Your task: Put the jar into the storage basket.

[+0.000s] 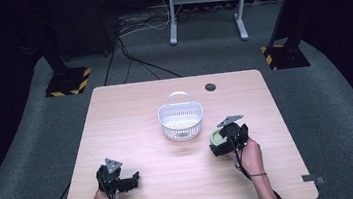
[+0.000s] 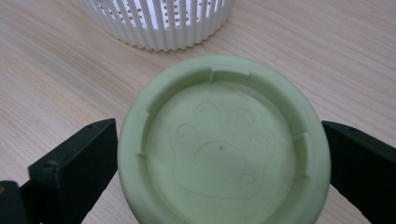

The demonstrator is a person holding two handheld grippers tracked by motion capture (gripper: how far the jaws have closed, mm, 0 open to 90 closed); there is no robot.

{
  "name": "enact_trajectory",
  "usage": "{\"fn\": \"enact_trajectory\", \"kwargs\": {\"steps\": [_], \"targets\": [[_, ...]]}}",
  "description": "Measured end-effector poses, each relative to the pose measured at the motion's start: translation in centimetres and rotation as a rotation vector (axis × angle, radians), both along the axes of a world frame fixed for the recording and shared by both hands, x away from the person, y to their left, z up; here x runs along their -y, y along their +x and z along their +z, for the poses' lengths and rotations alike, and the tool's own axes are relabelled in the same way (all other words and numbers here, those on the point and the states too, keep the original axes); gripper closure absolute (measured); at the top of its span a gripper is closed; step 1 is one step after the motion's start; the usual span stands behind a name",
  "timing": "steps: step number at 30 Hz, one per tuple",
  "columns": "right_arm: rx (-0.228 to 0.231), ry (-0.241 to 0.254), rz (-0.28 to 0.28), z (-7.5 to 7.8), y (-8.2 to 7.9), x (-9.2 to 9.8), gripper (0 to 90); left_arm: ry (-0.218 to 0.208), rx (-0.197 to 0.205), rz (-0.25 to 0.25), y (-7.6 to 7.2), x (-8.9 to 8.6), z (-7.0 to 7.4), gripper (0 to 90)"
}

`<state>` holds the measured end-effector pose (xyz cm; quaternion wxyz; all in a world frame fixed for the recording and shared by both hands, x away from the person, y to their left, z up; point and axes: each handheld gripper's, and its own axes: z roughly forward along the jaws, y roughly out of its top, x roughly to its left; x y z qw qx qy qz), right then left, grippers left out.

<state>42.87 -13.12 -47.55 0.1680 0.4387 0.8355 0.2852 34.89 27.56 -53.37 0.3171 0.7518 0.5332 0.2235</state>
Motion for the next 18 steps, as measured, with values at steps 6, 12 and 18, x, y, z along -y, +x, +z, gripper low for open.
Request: {"fn": "enact_trajectory", "kwargs": {"steps": [6,12,18], "targets": [[-0.007,0.005,-0.008,-0.23,0.33,-0.23,0.0,0.000,0.000,0.000,0.00,0.00,0.00,3.8],[-0.030,0.003,-0.035,-0.48,0.50,-0.11,6.9,0.000,0.000,0.000,0.00,0.00,0.00,3.8],[-0.028,0.015,-0.034,-0.77,0.37,-0.01,10.6,0.000,0.000,0.000,0.00,0.00,0.00,3.8]]}}
